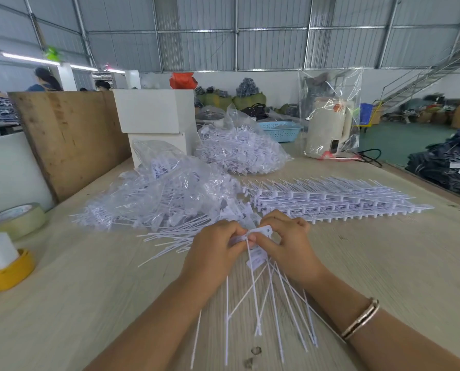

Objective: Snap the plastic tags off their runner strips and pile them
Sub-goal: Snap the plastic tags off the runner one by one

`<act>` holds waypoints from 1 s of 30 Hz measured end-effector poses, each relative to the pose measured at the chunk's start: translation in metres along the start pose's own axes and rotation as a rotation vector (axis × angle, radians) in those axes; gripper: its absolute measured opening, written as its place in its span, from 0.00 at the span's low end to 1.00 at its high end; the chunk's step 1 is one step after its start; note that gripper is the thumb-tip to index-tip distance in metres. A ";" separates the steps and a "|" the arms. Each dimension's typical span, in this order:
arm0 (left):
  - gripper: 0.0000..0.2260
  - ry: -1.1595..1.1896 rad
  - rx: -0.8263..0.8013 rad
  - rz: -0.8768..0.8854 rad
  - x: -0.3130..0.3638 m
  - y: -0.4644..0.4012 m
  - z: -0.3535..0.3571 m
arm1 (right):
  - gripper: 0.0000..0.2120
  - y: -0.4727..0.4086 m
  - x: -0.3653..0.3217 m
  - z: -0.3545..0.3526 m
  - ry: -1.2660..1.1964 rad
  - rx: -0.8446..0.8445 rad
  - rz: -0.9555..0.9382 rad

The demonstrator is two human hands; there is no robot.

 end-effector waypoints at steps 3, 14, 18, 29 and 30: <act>0.06 0.028 0.009 -0.069 0.002 0.000 0.003 | 0.08 0.000 -0.002 0.001 0.000 0.051 0.016; 0.09 -0.108 0.065 -0.034 0.000 -0.002 -0.003 | 0.08 -0.003 0.020 0.004 0.204 -0.118 0.244; 0.08 -0.133 0.063 0.003 0.003 -0.001 -0.004 | 0.11 -0.004 0.023 0.006 0.227 -0.164 0.216; 0.09 -0.089 0.008 0.053 0.007 0.003 -0.001 | 0.22 0.001 0.005 -0.003 0.000 -0.063 0.115; 0.09 -0.086 -0.011 0.066 0.009 0.003 0.001 | 0.22 0.002 0.001 -0.002 -0.012 -0.105 0.112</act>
Point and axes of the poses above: each hand's wrist, its own y-axis away from the middle knuckle, its own z-axis out of the palm, x = y × z, the point moved 1 cm from there along -y, towards the middle knuckle, and after that the axes turned 4 degrees about x, right-handed, at the moved point
